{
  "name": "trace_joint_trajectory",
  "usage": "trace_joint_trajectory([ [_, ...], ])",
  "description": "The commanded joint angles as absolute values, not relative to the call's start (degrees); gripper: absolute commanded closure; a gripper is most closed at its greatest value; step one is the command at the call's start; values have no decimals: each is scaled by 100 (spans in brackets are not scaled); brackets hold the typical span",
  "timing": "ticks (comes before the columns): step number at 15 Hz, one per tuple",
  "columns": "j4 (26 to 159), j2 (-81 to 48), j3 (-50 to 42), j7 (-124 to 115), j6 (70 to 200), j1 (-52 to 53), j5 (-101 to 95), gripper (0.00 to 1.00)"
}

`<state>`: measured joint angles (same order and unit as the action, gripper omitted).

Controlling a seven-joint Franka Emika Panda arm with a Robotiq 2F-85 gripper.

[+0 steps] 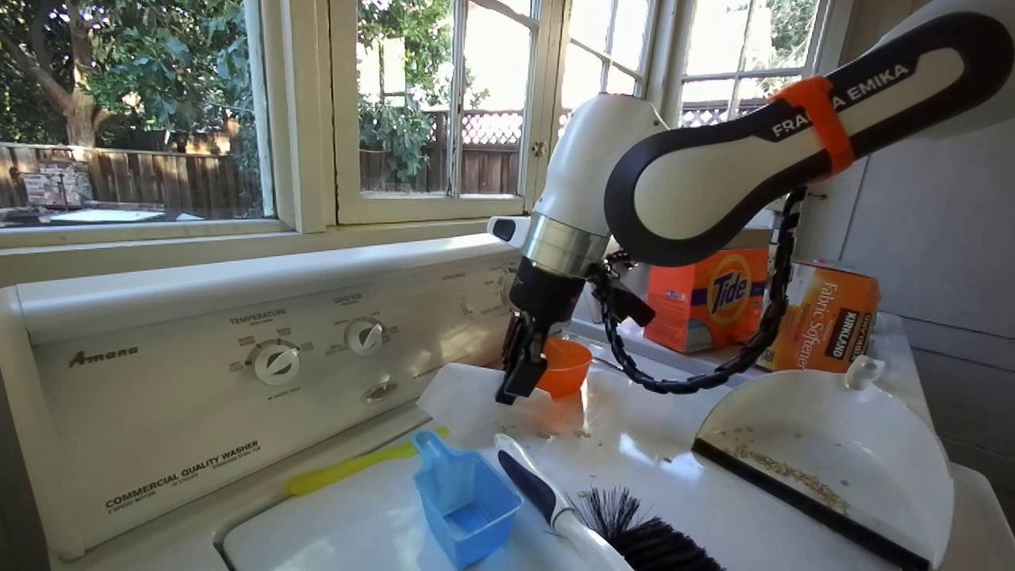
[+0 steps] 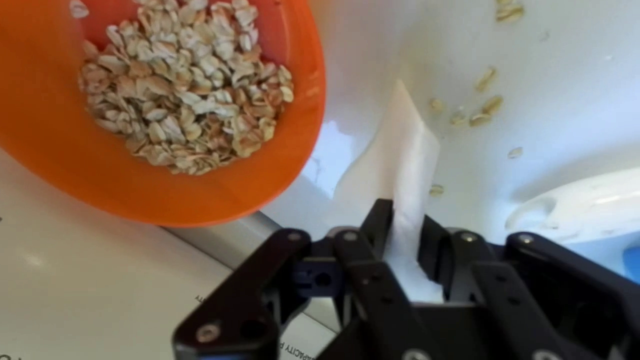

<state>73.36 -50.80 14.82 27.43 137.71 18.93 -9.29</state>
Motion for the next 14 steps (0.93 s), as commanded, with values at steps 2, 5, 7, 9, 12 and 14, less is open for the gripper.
trace_joint_trajectory([
  [2,7219,-5189,1532,2807,13623,1944,-983,97],
  [5,7243,-5213,1474,2800,13691,1998,-1065,97],
  [7,7237,-5267,1477,2831,13692,2006,-1074,97],
  [9,7236,-5309,1473,2857,13663,2010,-1081,97],
  [12,7259,-5292,1492,2944,13526,1982,-1084,97],
  [14,7298,-5244,1483,3008,13450,1977,-1105,97],
])
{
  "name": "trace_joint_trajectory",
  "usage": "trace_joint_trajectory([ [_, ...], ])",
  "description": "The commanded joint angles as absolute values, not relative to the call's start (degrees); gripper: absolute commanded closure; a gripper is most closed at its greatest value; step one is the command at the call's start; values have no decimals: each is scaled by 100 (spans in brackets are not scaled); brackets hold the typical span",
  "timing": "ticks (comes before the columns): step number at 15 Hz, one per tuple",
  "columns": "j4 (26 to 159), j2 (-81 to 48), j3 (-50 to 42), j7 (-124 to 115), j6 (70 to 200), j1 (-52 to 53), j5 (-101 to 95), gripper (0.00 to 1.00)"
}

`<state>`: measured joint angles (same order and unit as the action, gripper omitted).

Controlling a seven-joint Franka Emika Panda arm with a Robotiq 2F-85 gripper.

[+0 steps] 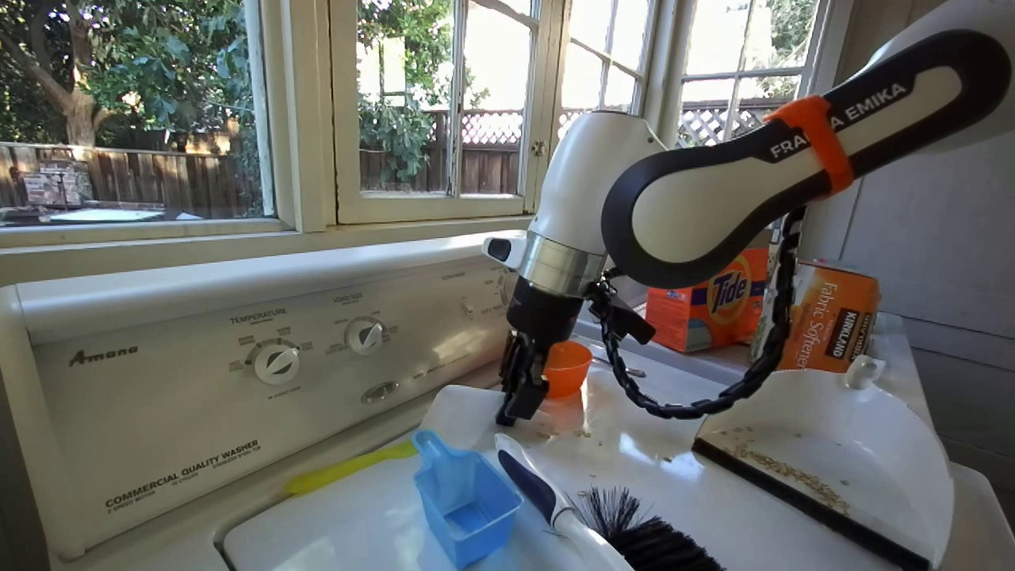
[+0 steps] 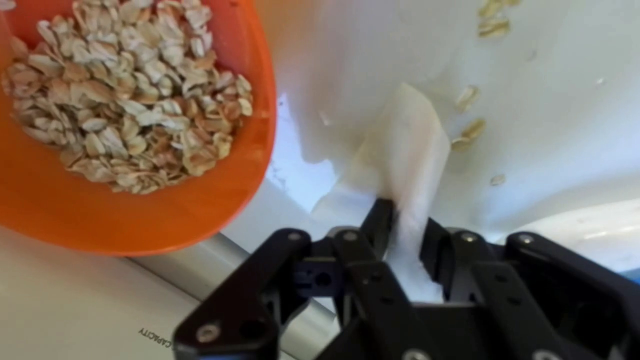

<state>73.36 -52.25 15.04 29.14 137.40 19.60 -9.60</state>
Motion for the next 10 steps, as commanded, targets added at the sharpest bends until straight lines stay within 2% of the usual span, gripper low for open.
trace_joint_trajectory([
  [1,7373,-5183,1451,3077,13434,1982,-1073,97],
  [10,7677,-4878,1404,3549,13000,1902,-1066,97],
])
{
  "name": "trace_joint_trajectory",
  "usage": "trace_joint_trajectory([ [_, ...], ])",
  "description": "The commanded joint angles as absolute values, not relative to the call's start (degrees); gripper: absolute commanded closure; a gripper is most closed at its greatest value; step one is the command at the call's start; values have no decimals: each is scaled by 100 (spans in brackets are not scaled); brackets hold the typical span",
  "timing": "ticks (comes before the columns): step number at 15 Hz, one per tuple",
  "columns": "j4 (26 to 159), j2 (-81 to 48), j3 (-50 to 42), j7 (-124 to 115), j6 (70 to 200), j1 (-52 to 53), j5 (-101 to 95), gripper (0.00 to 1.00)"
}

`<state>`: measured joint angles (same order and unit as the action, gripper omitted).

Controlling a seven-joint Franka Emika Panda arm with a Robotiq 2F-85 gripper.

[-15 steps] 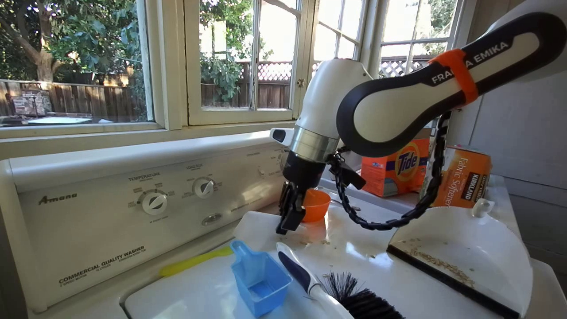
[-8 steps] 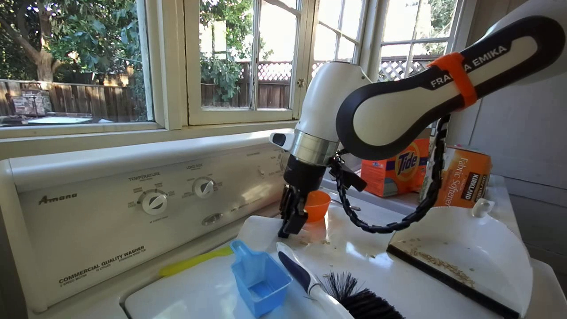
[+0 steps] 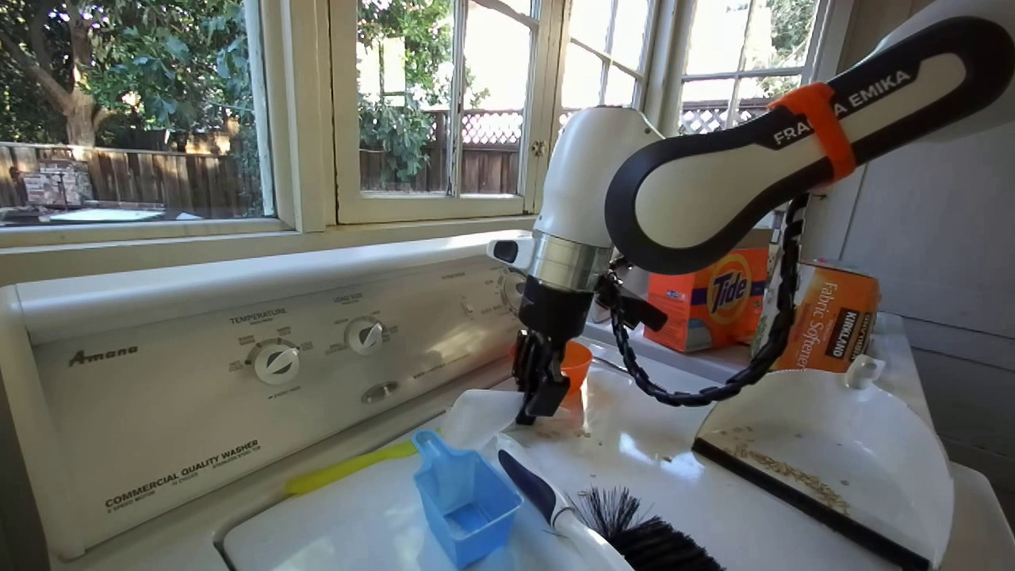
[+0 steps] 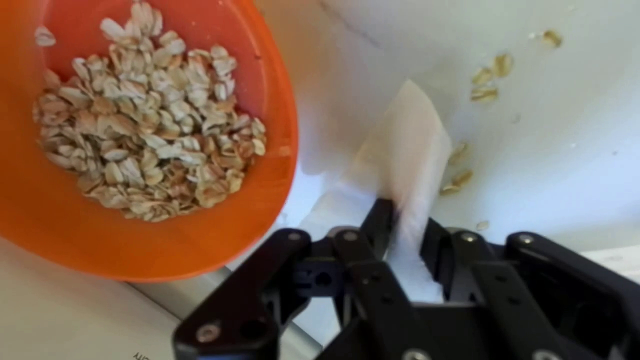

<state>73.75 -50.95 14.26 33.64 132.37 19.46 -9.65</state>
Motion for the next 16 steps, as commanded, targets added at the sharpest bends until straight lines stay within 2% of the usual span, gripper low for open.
trace_joint_trajectory([
  [1,7727,-4838,1393,3606,12957,1889,-1063,97],
  [16,8380,-4420,1725,4266,12716,1476,-837,97],
])
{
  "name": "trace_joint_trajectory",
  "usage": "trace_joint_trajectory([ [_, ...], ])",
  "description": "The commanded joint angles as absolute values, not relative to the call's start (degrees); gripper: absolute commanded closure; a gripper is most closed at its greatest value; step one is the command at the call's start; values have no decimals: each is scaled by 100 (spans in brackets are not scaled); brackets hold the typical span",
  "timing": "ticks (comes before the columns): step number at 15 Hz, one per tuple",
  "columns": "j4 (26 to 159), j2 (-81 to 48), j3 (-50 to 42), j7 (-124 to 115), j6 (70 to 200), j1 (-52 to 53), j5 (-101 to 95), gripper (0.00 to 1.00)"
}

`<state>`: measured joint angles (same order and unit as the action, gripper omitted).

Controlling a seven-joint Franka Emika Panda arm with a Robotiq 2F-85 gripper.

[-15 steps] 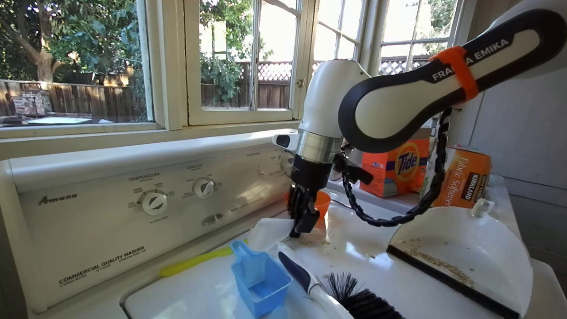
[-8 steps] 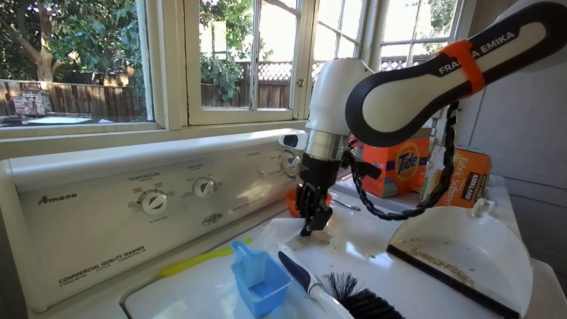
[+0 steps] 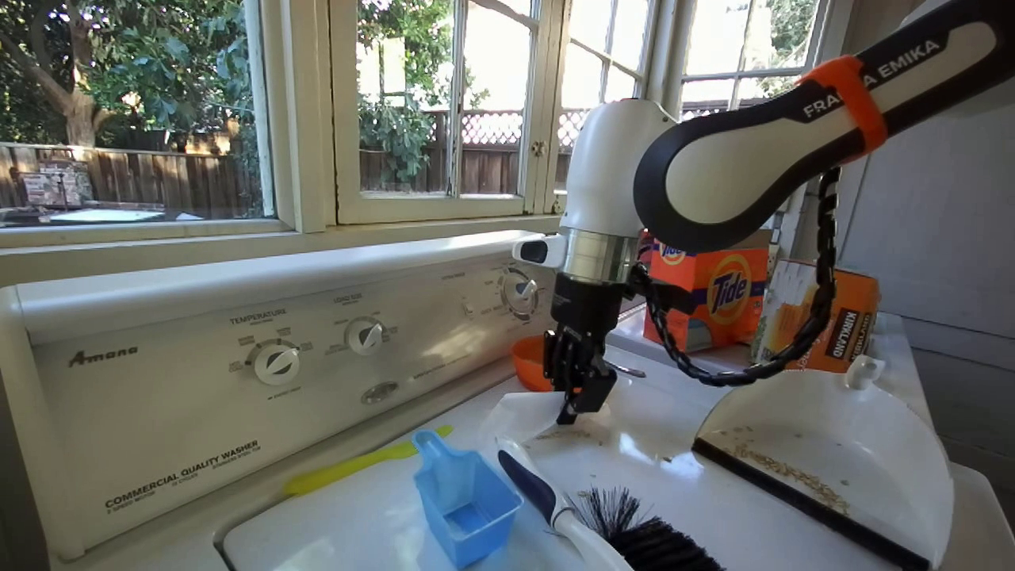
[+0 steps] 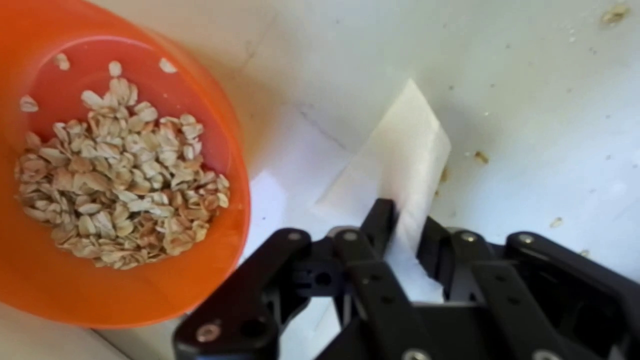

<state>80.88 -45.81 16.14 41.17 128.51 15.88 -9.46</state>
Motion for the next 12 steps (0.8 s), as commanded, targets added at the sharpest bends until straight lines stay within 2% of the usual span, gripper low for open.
trace_joint_trajectory([
  [1,8412,-4432,1730,4254,12694,1469,-827,97],
  [12,8828,-4138,1821,4351,12398,1401,-802,97],
])
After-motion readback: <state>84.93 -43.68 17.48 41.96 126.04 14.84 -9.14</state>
